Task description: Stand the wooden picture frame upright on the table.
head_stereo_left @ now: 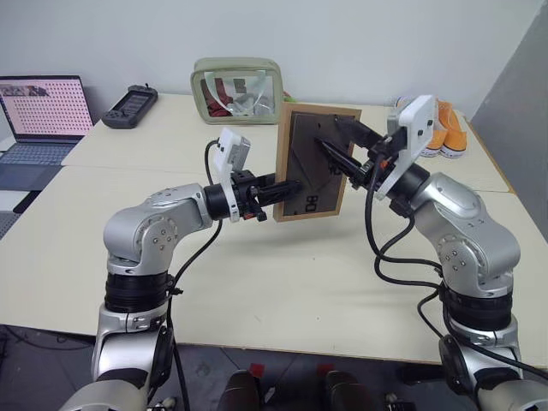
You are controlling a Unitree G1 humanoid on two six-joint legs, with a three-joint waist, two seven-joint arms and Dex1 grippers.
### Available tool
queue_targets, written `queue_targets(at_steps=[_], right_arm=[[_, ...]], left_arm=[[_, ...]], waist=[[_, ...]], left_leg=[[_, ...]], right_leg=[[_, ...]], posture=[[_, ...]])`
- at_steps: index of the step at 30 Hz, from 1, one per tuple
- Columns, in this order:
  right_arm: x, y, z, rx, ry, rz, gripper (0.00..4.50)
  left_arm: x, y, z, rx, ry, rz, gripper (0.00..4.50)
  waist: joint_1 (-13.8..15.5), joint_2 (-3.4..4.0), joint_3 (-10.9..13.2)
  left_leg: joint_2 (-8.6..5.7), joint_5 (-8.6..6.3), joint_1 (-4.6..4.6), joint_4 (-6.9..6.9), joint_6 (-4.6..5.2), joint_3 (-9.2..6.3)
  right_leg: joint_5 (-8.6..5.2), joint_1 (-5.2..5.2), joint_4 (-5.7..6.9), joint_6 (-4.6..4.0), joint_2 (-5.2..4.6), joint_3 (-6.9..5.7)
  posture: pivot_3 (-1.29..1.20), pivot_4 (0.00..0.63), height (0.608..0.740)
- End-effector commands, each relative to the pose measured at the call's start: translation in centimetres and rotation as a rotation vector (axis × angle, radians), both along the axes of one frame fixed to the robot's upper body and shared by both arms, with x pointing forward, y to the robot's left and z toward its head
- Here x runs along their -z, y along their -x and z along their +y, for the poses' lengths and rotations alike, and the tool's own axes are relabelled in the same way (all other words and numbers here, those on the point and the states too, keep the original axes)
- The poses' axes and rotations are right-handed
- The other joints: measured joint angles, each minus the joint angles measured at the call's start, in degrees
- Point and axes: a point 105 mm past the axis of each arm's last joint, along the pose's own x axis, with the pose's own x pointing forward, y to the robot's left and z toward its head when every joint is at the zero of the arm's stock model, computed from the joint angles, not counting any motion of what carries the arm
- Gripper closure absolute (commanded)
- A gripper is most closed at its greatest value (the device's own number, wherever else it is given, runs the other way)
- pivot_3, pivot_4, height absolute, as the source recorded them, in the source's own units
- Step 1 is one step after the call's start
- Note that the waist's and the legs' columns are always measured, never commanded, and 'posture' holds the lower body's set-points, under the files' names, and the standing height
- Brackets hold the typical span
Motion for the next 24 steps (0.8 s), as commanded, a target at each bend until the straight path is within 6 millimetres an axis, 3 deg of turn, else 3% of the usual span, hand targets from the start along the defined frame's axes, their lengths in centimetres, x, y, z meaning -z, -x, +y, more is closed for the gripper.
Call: queue_targets(at_steps=[1,11,18,24], right_arm=[[-1.5,0.2,0.1,-0.022,-0.032,-0.033,1.90],[-1.7,0.7,0.6,-0.047,-0.077,0.002,1.90],[-1.4,1.1,1.8,-0.071,-0.109,0.038,1.90],[-0.4,1.0,1.6,-0.055,-0.111,0.071,1.90]], left_arm=[[-1.5,1.4,-1.0,0.080,0.019,-0.069,3.22],[-1.0,-1.0,-0.5,0.037,0.017,-0.051,3.22],[-1.6,-1.1,-1.4,0.085,0.013,-0.073,3.22],[-2.0,-1.5,-1.6,0.098,0.006,-0.090,3.22]], waist=[[0.0,0.00,0.0],[0.0,0.00,0.0],[0.0,0.01,0.0],[0.0,0.01,0.0]], left_leg=[[0.00,0.00,0.00,0.01,0.00,0.00],[0.00,0.00,-0.01,-0.01,0.00,0.00],[0.00,0.00,-0.08,-0.04,0.01,0.00],[0.00,0.00,-0.13,-0.03,0.00,-0.01]], right_leg=[[0.00,0.00,0.00,0.00,0.00,0.00],[0.00,-0.02,-0.01,0.00,0.01,-0.01],[0.00,-0.09,-0.01,0.00,0.01,-0.02],[0.00,-0.15,-0.01,0.00,0.01,-0.02]], posture=[[0.00,0.150,0.740],[0.00,0.150,0.740],[0.00,0.150,0.740],[0.00,0.150,0.740]])
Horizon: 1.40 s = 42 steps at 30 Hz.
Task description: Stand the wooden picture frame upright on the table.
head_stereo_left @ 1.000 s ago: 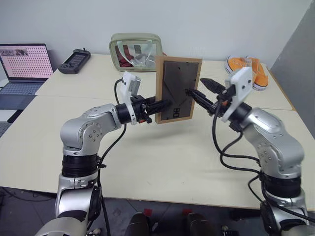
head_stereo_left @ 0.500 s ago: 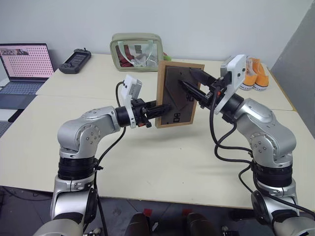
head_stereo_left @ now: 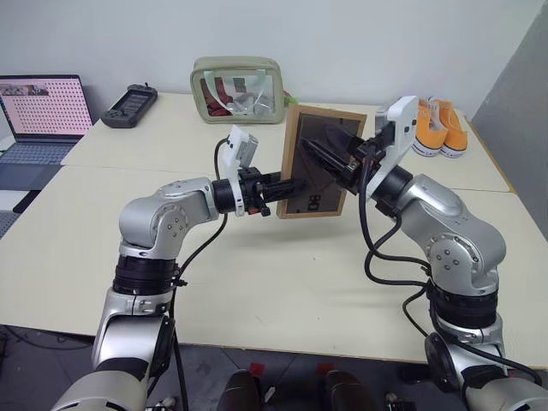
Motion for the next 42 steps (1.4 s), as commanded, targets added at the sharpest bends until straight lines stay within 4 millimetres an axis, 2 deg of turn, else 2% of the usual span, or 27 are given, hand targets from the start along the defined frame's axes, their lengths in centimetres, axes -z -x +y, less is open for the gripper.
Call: queue_targets(at_steps=[1,5,11,19,27,32,38,42], right_arm=[[-0.4,0.6,-0.1,-0.004,-0.012,-0.030,1.90],[-0.1,0.6,-0.5,0.011,0.012,-0.031,1.90],[0.5,1.5,-2.5,0.045,0.050,-0.015,1.90],[0.7,1.3,-3.3,0.085,0.064,-0.009,1.90],[1.0,0.0,-2.8,0.082,0.074,-0.016,1.90],[0.7,0.0,-2.3,0.047,0.083,-0.034,1.90],[0.1,0.7,-1.4,0.016,0.070,-0.048,1.90],[-0.5,1.4,-1.1,0.005,0.049,-0.060,1.90]], left_arm=[[-2.6,0.3,-0.6,0.041,0.027,-0.103,3.22],[-2.5,-0.1,-0.3,0.041,0.015,-0.100,3.22],[-2.6,-1.8,0.7,-0.017,0.023,-0.081,3.22],[-3.0,-2.4,0.7,-0.017,0.027,-0.082,3.22],[-3.7,-0.4,-0.9,0.082,0.042,-0.083,3.22],[-3.4,0.3,-1.4,0.105,0.041,-0.074,3.22],[-3.2,0.1,-1.5,0.097,0.048,-0.067,3.22],[-2.7,-1.4,-1.0,0.049,0.044,-0.053,3.22]], waist=[[0.0,0.00,0.0],[0.0,0.00,0.0],[0.1,0.00,0.0],[0.0,0.00,0.0],[0.0,0.00,0.0],[0.0,0.00,0.0],[0.0,0.00,0.0],[0.1,0.00,0.0]], left_leg=[[0.00,0.00,0.00,0.01,0.00,0.01],[0.00,0.00,-0.12,0.01,0.00,0.01],[-0.01,0.00,-0.19,0.00,0.00,0.01],[-0.01,0.00,-0.21,0.00,0.01,0.01],[-0.02,0.00,-0.21,0.01,0.00,0.01],[-0.01,0.00,-0.22,0.00,0.00,0.01],[-0.01,0.00,-0.21,0.02,0.00,0.01],[-0.01,0.00,-0.21,0.02,0.00,0.00]], right_leg=[[0.00,0.00,0.00,0.00,0.00,0.00],[0.00,-0.14,0.03,0.00,0.00,0.01],[0.00,-0.19,0.00,0.00,0.00,0.00],[0.00,-0.22,0.01,0.00,0.01,0.01],[0.00,-0.22,0.02,0.00,0.01,0.01],[0.00,-0.22,0.02,0.00,0.01,0.01],[0.00,-0.22,0.03,0.00,0.01,0.01],[0.00,-0.22,0.03,0.00,0.01,0.00]], posture=[[0.00,0.150,0.740],[0.00,0.150,0.740],[0.00,0.150,0.740],[0.00,0.150,0.740],[0.00,0.150,0.740],[0.00,0.150,0.740],[0.00,0.150,0.740],[0.00,0.150,0.740]])
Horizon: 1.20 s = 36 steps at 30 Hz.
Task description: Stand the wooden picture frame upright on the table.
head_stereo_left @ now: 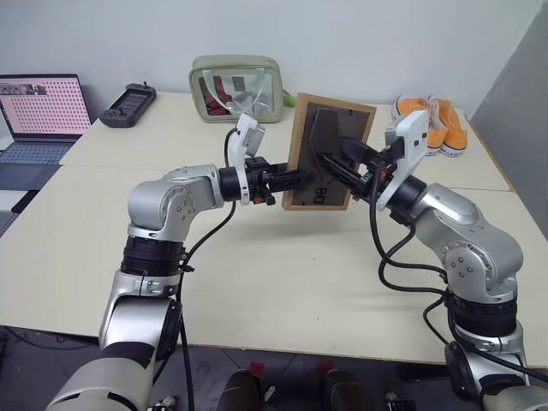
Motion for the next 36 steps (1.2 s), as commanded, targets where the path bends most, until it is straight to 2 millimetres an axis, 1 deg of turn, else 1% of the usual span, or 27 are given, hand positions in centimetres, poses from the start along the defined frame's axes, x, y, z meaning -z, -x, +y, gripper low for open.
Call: queue_targets(at_steps=[1,6,8,16,22,26,30,36], right_arm=[[-2.1,1.7,0.6,-0.037,-0.027,-0.075,1.90],[-2.1,2.1,0.2,-0.020,-0.029,-0.067,1.90],[-1.7,2.1,-0.4,0.003,-0.022,-0.056,1.90],[-1.3,1.9,-0.9,0.034,-0.011,-0.048,1.90],[-0.9,2.0,-1.4,0.053,-0.006,-0.039,1.90],[-0.2,1.4,-1.5,0.059,0.035,-0.029,1.90],[0.2,0.5,-2.0,0.073,0.087,-0.031,1.90],[0.3,-0.4,-3.7,0.117,0.148,-0.036,1.90]], left_arm=[[-1.4,-0.8,0.0,-0.004,0.033,-0.058,3.22],[-1.2,-2.0,0.3,-0.025,0.023,-0.057,3.22],[-1.6,-2.2,0.4,-0.023,0.024,-0.064,3.22],[-2.5,-2.3,0.3,-0.012,0.034,-0.078,3.22],[-2.6,-2.5,0.7,-0.024,0.041,-0.080,3.22],[-2.9,-2.0,0.2,0.002,0.050,-0.076,3.22],[-2.9,-0.7,-0.3,0.055,0.046,-0.078,3.22],[-3.2,0.1,-0.4,0.066,0.061,-0.075,3.22]], waist=[[0.0,0.00,0.0],[0.0,0.00,0.0],[0.0,0.00,0.0],[0.0,0.00,0.0],[0.0,0.00,0.0],[0.0,0.00,0.0],[0.0,0.00,0.0],[0.0,0.00,0.0]], left_leg=[[0.00,0.00,0.00,0.01,0.00,0.00],[0.00,0.00,0.00,0.01,0.00,0.00],[-0.01,0.00,-0.01,-0.01,0.01,0.01],[0.00,0.00,-0.02,-0.01,0.01,0.00],[-0.01,0.00,-0.02,-0.01,0.01,0.01],[-0.01,0.00,-0.02,-0.01,0.01,0.01],[-0.01,0.00,-0.02,-0.01,0.01,0.01],[-0.01,0.00,-0.02,-0.01,0.01,0.01]], right_leg=[[0.00,0.00,0.00,0.00,0.00,0.00],[0.00,-0.01,0.01,0.00,0.00,0.00],[0.00,-0.01,-0.01,0.00,0.00,0.00],[0.00,-0.02,0.00,0.00,0.00,0.00],[0.00,-0.02,-0.01,0.00,0.00,0.00],[0.00,-0.02,0.00,0.00,0.00,0.00],[0.00,-0.02,0.00,0.00,0.00,0.00],[0.00,-0.02,0.00,0.00,0.00,0.01]], posture=[[0.00,0.150,0.740],[0.00,0.150,0.740],[0.00,0.150,0.740],[0.00,0.150,0.740],[0.00,0.150,0.740],[0.00,0.150,0.740],[0.00,0.150,0.740],[0.00,0.150,0.740]])
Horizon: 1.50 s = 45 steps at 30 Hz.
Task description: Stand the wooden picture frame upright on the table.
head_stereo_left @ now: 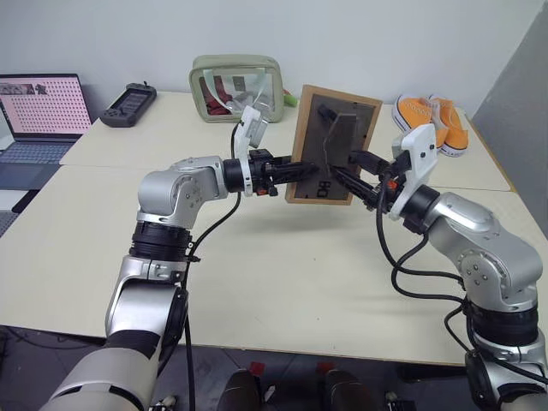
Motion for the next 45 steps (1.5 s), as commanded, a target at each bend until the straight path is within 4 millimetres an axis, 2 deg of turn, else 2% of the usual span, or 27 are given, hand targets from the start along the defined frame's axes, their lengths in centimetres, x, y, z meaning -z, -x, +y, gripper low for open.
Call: queue_targets(at_steps=[1,6,10,14,16,20,22,24,27,33,41,45], right_arm=[[-1.4,-0.1,-1.2,0.024,0.030,-0.068,1.90],[-0.4,0.2,-2.4,0.041,0.142,-0.082,1.90],[1.4,1.1,-5.0,0.058,0.312,-0.097,1.90],[1.8,1.2,-7.5,0.105,0.391,-0.113,1.90],[2.3,0.8,-8.9,0.129,0.440,-0.122,1.90],[3.3,-0.5,-11.3,0.179,0.646,-0.253,1.90],[3.2,-1.2,-11.7,0.189,0.788,-0.413,1.90],[3.5,-1.4,-11.3,0.156,0.916,-0.576,1.90],[4.4,-1.3,-9.8,0.073,1.023,-0.792,1.90],[5.7,-1.0,-6.6,-0.037,1.058,-1.115,1.90],[4.7,-2.1,-4.6,0.037,0.988,-1.326,1.90],[3.2,-2.2,-4.3,0.077,0.956,-1.394,1.90]], left_arm=[[-2.4,1.1,-0.1,0.029,0.058,-0.074,3.22],[-2.3,1.2,0.0,0.022,0.063,-0.069,3.22],[-1.7,0.8,1.0,-0.013,0.049,-0.044,3.22],[-0.5,0.4,2.4,-0.053,0.023,0.031,3.22],[0.2,0.8,3.0,-0.053,0.005,0.087,3.22],[2.2,2.2,3.9,-0.047,-0.015,0.322,3.22],[2.7,3.5,4.1,-0.023,-0.010,0.453,3.22],[2.9,4.2,4.1,-0.011,-0.001,0.552,3.22],[2.7,5.2,3.9,0.034,0.007,0.579,3.22],[2.1,6.3,3.5,0.101,0.024,0.601,3.22],[1.7,6.6,3.2,0.104,0.033,0.626,3.22],[1.7,6.4,3.3,0.086,0.045,0.647,3.22]], waist=[[0.0,0.00,0.0],[0.0,0.00,0.0],[0.1,0.00,0.0],[-0.2,0.00,0.0],[-0.3,0.00,0.0],[-0.5,-0.01,0.0],[-0.7,-0.01,0.0],[-0.9,-0.01,0.0],[-1.1,-0.01,0.0],[-1.2,-0.01,0.0],[-1.2,-0.01,0.0],[-1.2,-0.01,0.0]], left_leg=[[0.00,0.00,0.00,0.00,0.00,0.00],[-0.01,0.00,0.00,0.03,0.00,0.00],[-0.02,0.00,-0.01,0.01,0.01,-0.01],[-0.03,-0.01,-0.02,0.02,0.01,0.01],[-0.02,0.00,0.02,0.06,0.01,0.03],[-0.03,0.00,0.04,0.15,0.01,0.02],[-0.03,0.00,0.03,0.16,0.01,0.03],[-0.03,0.00,0.03,0.17,0.01,0.03],[-0.02,0.01,0.03,0.17,-0.01,0.01],[-0.02,0.10,0.07,0.21,-0.16,0.01],[-0.08,0.19,0.17,0.30,-0.33,0.00],[-0.12,0.19,0.18,0.30,-0.33,-0.02]], right_leg=[[0.00,0.00,0.00,0.00,0.00,0.00],[0.00,0.01,0.01,0.00,0.00,0.00],[0.00,0.03,-0.07,0.01,-0.01,-0.01],[0.00,0.02,-0.06,0.01,-0.01,0.02],[0.00,0.03,-0.01,0.01,0.00,0.04],[0.00,0.07,0.01,0.04,-0.01,0.04],[0.01,0.07,0.00,0.05,-0.01,0.05],[0.01,0.06,0.01,0.05,-0.01,0.04],[0.01,0.06,0.04,0.05,-0.01,0.03],[0.02,0.05,0.16,0.03,-0.04,0.07],[0.01,0.05,0.50,0.01,-0.07,0.11],[0.01,0.04,0.59,0.00,-0.11,0.12]], posture=[[0.00,0.150,0.740],[0.00,0.150,0.740],[0.00,0.150,0.740],[0.00,0.150,0.740],[0.00,0.150,0.740],[0.00,0.150,0.740],[0.00,0.150,0.740],[0.00,0.150,0.740],[0.00,0.150,0.740],[0.00,0.150,0.740],[0.00,0.150,0.740],[0.00,0.150,0.740]])
